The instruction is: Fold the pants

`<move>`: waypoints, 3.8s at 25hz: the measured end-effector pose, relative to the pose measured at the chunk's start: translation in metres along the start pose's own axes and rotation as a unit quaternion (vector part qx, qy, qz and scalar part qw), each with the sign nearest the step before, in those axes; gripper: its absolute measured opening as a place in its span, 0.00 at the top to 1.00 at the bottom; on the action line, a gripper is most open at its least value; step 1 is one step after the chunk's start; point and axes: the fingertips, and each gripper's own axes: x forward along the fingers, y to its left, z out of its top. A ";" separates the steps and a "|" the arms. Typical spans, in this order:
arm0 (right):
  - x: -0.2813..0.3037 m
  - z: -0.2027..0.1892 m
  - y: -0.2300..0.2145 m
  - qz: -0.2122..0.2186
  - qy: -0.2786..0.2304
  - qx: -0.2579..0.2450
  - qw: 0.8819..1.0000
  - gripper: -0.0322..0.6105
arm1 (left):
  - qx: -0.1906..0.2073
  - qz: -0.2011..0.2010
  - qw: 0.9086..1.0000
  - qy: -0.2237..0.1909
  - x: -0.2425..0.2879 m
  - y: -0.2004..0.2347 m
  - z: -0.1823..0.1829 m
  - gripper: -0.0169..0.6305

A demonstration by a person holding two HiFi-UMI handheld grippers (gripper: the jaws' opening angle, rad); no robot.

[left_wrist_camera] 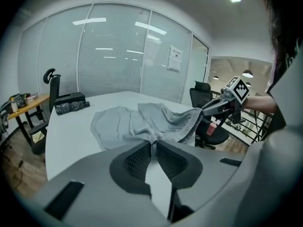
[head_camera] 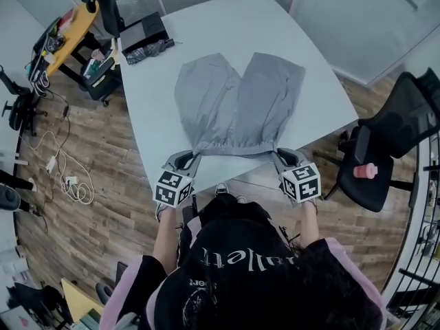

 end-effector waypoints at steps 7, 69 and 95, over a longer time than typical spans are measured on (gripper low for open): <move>-0.049 0.030 0.026 0.035 -0.036 -0.024 0.998 0.86 | 0.020 -0.003 0.997 -0.068 -0.054 -0.014 0.042 0.88; 0.202 0.069 -0.160 -0.035 0.093 0.052 0.994 0.72 | 0.011 -0.010 0.997 0.081 0.192 0.180 0.040 0.63; 0.071 0.111 -0.042 0.022 -0.082 0.038 0.996 0.70 | -0.017 -0.006 0.993 -0.120 0.040 0.071 0.107 0.62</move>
